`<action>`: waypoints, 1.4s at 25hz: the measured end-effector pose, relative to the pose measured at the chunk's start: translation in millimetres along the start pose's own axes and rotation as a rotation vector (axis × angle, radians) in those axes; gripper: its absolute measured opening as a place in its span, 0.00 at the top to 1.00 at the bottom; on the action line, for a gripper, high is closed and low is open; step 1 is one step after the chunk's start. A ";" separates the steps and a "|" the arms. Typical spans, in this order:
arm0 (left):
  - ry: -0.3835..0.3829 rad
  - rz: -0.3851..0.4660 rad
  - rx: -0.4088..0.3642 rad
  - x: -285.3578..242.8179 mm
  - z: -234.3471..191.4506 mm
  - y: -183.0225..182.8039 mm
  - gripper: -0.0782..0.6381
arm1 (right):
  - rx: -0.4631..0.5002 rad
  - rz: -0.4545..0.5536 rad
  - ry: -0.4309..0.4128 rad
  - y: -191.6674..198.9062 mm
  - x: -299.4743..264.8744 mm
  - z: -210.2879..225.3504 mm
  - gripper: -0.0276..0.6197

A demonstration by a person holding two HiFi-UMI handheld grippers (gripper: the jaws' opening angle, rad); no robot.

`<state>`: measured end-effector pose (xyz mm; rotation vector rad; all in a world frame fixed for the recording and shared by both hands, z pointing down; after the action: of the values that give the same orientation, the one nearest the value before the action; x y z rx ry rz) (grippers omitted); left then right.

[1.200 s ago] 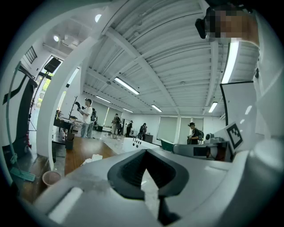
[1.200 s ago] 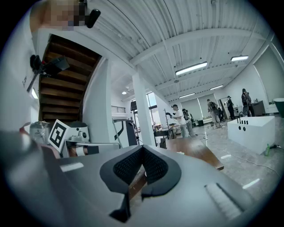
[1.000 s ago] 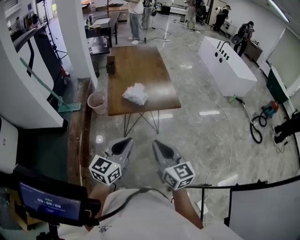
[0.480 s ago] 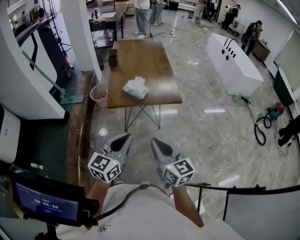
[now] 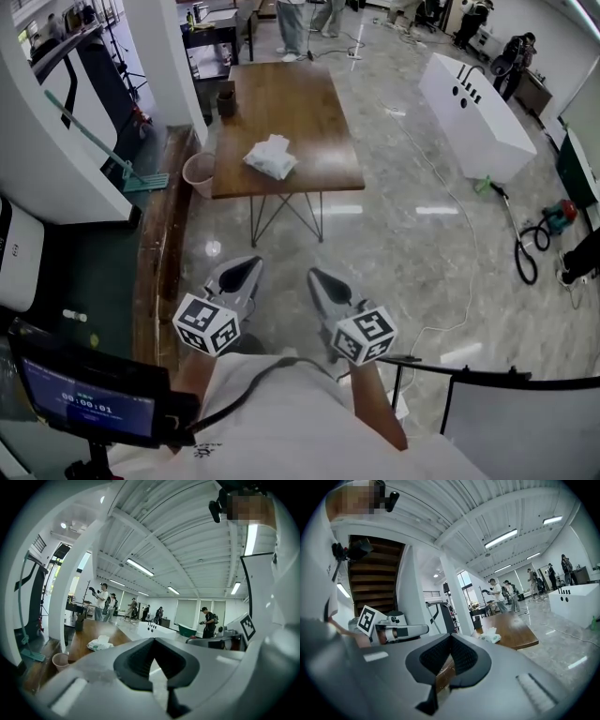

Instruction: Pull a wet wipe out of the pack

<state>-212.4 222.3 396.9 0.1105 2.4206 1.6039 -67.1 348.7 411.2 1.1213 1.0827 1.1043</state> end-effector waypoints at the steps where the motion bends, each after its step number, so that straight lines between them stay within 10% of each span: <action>1: -0.003 -0.001 0.003 -0.1 0.1 1.0 0.89 | -0.002 -0.002 0.001 1.0 1.5 1.8 0.95; 22: 0.092 -0.054 0.035 -86.7 -45.3 -7.9 0.90 | 0.012 -0.063 0.027 -1.3 -48.4 54.5 0.94; 35: 0.235 -0.162 0.022 -178.9 -153.0 -70.4 0.89 | 0.000 -0.088 0.107 -29.9 -186.5 114.2 0.94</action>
<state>-70.4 22.7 416.6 -0.2787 2.5431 1.5962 25.1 148.2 409.8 1.0141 1.2043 1.1045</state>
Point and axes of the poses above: the fingertips, and each gripper's own axes: x backward along the fingers, z to its right, y out of its underside, the point moved 7 cm from there along x, backward along the fingers, and after that the axes turned 12 degrees about x, right-handed, at the moved point
